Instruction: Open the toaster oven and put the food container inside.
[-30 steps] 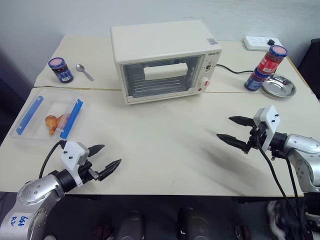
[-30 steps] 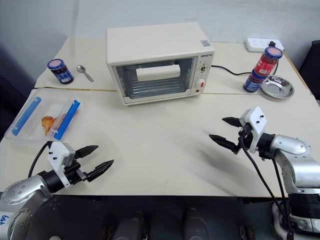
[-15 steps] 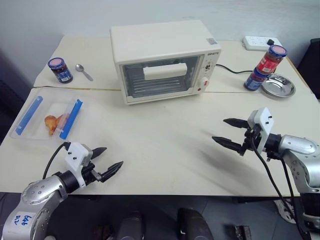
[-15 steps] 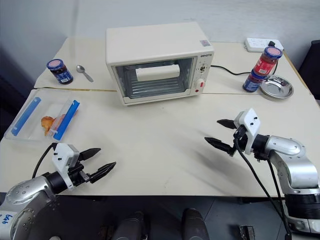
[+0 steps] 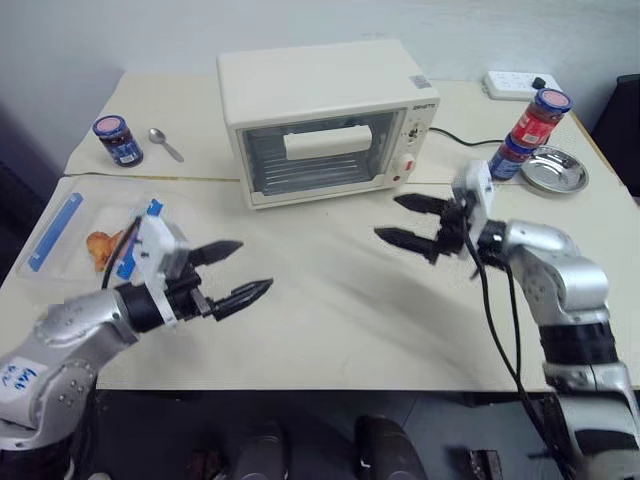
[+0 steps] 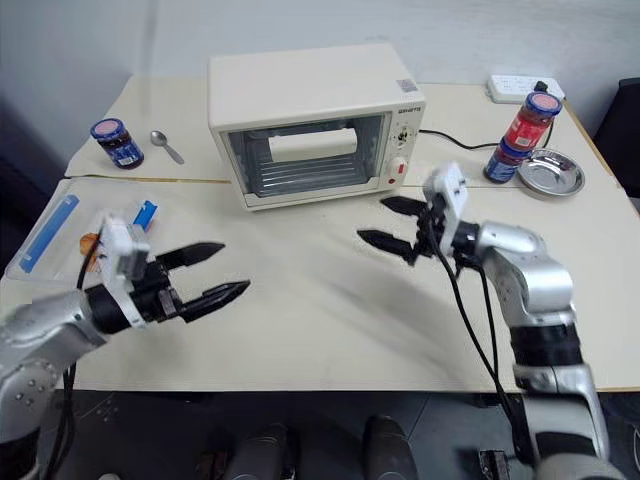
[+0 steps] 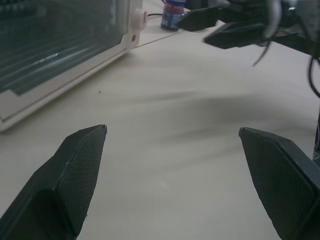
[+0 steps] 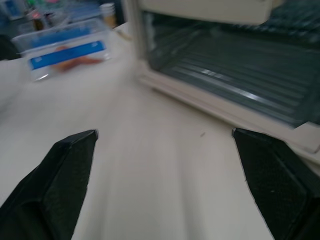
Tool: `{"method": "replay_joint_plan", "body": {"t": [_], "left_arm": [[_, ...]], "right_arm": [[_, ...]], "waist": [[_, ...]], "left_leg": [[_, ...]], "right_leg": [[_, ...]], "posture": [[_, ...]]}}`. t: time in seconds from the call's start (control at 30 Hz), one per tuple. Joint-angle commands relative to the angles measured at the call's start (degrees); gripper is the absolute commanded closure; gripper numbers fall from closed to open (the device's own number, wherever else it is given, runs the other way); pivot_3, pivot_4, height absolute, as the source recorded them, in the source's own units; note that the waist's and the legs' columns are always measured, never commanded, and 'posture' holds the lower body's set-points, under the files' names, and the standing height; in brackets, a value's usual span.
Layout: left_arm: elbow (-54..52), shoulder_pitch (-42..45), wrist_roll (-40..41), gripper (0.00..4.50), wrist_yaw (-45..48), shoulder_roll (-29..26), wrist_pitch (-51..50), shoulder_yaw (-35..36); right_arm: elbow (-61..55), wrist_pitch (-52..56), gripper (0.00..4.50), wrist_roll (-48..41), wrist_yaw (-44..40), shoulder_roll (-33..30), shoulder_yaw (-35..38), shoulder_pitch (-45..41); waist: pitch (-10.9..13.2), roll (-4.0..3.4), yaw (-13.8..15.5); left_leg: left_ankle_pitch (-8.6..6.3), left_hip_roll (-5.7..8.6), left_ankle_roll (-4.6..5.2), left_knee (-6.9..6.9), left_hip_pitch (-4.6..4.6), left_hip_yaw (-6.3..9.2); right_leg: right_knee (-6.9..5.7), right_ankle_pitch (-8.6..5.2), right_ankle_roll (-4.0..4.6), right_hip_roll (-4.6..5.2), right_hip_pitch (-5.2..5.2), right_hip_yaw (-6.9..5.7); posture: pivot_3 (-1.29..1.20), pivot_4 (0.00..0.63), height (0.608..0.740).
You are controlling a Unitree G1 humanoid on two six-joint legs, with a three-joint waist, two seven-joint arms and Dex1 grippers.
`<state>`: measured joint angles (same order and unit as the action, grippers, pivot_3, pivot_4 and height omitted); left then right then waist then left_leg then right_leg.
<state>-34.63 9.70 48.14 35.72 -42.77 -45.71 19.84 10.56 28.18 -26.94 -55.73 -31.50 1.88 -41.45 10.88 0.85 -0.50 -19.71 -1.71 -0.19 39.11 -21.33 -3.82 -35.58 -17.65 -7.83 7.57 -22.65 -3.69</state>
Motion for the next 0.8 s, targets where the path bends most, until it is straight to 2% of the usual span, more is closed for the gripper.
{"method": "replay_joint_plan", "body": {"t": [0.03,0.23,0.4,0.6,0.8], "left_arm": [[0.3,4.6,4.2,0.0,0.3,-2.6,-1.3,2.2],[2.8,9.9,3.8,0.0,0.4,-5.5,-0.6,2.4],[3.2,10.0,2.2,0.0,0.2,-5.5,0.6,1.6],[3.7,9.3,0.5,0.0,-0.6,-4.8,1.8,1.5],[6.6,10.6,-2.0,0.0,-1.0,-4.4,3.4,0.2]], "right_arm": [[9.6,-4.7,0.03,3.0,-0.1,2.2,-0.6,-6.9],[22.8,-11.5,0.03,6.7,-0.8,7.2,-1.2,-17.3],[25.4,-13.0,0.03,6.7,-3.1,9.2,-1.1,-20.8],[14.8,-9.2,0.03,3.0,-9.7,8.9,-1.5,-16.8],[2.7,-4.3,0.03,0.8,-11.5,7.6,-2.2,-8.7]], "waist": [[0.0,-0.01,0.0],[0.0,-0.03,-0.9],[0.0,-0.05,-1.3],[0.0,-0.06,-1.3],[0.1,-0.11,-1.5]], "left_leg": [[-0.01,0.01,-0.01,-0.01,-0.01,0.02],[-0.01,0.06,-0.01,-0.02,-0.17,0.01],[0.0,0.04,-0.03,-0.03,-0.17,0.01],[0.01,0.02,-0.06,-0.01,-0.17,0.03],[-0.02,-0.03,-0.12,-0.08,-0.17,0.02]], "right_leg": [[-0.01,0.0,0.0,-0.02,-0.01,-0.02],[0.04,0.0,0.0,-0.05,-0.11,-0.08],[0.04,0.0,0.0,-0.09,-0.11,-0.09],[0.01,0.0,0.0,-0.08,-0.11,-0.08],[0.02,0.0,0.0,-0.15,-0.19,-0.07]], "posture": [[0.0,0.15,0.74],[0.0,0.15,0.74],[0.0,0.15,0.74],[0.0,0.15,0.74],[0.0,0.15,0.74]]}}
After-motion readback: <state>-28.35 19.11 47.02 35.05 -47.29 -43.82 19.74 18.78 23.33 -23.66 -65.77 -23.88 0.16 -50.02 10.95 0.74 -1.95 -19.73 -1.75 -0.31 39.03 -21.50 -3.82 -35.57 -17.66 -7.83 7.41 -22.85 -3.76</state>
